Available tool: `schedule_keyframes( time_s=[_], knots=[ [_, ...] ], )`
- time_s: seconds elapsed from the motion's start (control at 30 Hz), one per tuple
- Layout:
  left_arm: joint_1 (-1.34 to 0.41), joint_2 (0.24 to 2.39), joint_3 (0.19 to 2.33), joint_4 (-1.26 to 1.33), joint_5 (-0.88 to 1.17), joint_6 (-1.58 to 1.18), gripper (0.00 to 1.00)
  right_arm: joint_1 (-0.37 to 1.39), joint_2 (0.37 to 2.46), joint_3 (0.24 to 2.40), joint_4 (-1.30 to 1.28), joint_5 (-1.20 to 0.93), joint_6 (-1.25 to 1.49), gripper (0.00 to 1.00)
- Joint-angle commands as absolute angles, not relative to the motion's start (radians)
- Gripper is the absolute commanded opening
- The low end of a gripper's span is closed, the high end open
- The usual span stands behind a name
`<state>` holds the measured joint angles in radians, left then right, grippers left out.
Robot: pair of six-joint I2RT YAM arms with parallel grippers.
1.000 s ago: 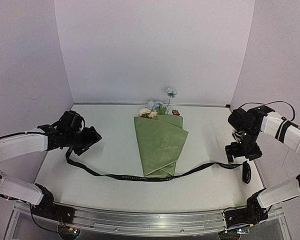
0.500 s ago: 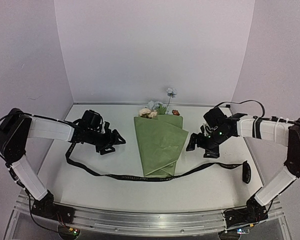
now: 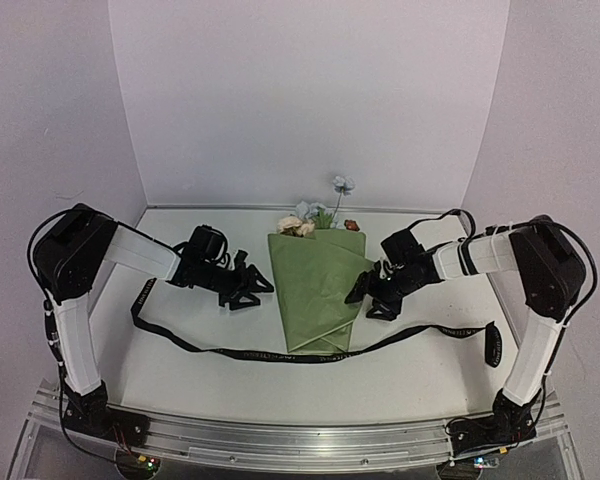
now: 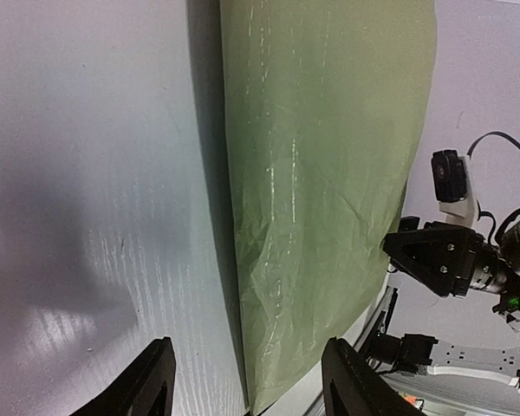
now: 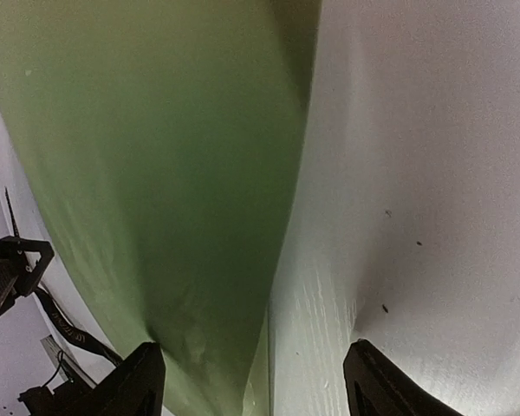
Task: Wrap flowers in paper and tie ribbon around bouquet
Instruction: Pick up the folded bouquet from the center of the board.
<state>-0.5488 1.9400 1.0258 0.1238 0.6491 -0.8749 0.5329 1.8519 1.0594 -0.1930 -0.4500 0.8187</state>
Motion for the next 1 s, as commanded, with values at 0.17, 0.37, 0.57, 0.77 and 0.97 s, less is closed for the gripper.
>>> schedule_keyframes(
  time_s=[0.17, 0.37, 0.57, 0.77, 0.97],
  knots=[
    [-0.594, 2.031, 1.122, 0.205, 0.714, -0.925, 0.52, 0.563, 1.924, 1.077, -0.023, -0.517, 0.917, 0.53],
    [-0.61, 2.075, 1.173, 0.169, 0.715, -0.932, 0.46, 0.568, 1.943, 1.088, -0.008, -0.532, 0.955, 0.32],
    [-0.615, 2.098, 1.229, 0.124, 0.741, -0.948, 0.32, 0.567, 1.943, 1.117, -0.008, -0.536, 1.007, 0.15],
    [-0.615, 2.095, 1.275, 0.031, 0.759, -0.964, 0.17, 0.566, 1.937, 1.149, -0.013, -0.539, 1.081, 0.02],
    [-0.615, 2.075, 1.269, 0.006, 0.788, -0.985, 0.09, 0.567, 1.91, 1.164, -0.078, -0.537, 1.125, 0.0]
  ],
)
